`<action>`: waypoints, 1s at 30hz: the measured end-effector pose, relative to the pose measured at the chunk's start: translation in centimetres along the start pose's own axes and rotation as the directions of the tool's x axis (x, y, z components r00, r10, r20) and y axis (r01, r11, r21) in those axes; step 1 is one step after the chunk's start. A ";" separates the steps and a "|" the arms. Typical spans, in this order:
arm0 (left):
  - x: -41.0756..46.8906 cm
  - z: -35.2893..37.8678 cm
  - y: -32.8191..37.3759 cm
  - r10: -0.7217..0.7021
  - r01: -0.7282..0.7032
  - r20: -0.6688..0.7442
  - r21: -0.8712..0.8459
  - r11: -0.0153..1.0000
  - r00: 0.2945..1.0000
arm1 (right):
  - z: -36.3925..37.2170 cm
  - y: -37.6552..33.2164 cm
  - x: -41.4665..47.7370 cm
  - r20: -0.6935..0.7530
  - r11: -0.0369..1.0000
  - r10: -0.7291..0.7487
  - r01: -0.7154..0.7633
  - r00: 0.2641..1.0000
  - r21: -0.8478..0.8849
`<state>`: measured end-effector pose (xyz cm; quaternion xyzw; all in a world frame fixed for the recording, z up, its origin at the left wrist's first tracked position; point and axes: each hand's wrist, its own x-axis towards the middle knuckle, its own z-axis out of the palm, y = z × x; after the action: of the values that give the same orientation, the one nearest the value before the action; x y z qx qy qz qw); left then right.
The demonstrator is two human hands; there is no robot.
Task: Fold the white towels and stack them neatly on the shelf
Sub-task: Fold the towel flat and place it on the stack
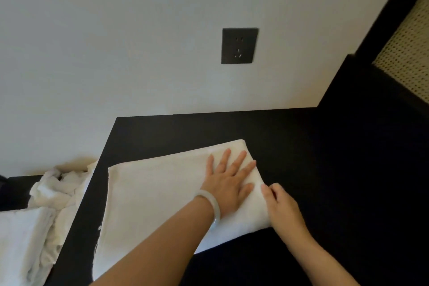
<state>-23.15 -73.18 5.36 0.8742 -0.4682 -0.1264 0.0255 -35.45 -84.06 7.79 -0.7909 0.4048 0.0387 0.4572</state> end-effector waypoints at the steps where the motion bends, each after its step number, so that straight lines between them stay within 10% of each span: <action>1: 0.2 0.2 0.1 -0.006 0.006 -0.003 0.002 1.000 1.000 | 0.5 0.1 -0.3 -0.029 0.999 -0.017 0.015 0.999 -0.048; 14: 0.0 1.1 -0.1 -0.026 0.027 -0.075 0.004 1.000 0.997 | 0.0 -0.1 0.8 0.067 0.907 0.050 -0.018 0.997 -0.420; 21: -0.1 1.0 -0.2 0.006 -0.005 -0.084 0.009 1.000 0.996 | 1.2 -3.3 1.1 -0.089 0.734 -0.520 0.392 0.849 -0.555; 25: -0.8 0.5 -1.7 0.060 -0.054 -0.065 0.087 0.995 0.996 | 3.5 -2.1 3.0 0.157 0.707 -0.503 0.509 0.850 -0.490; 30: -5.4 1.7 -7.3 -0.238 0.241 -0.208 -0.010 0.970 0.949 | 2.4 -2.8 3.7 0.125 0.633 -0.492 0.452 0.862 -0.629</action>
<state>-20.46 -64.51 3.56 0.9331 -0.3543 -0.0329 0.0520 -30.35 -83.75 6.70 -0.9765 0.1592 0.0299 0.1425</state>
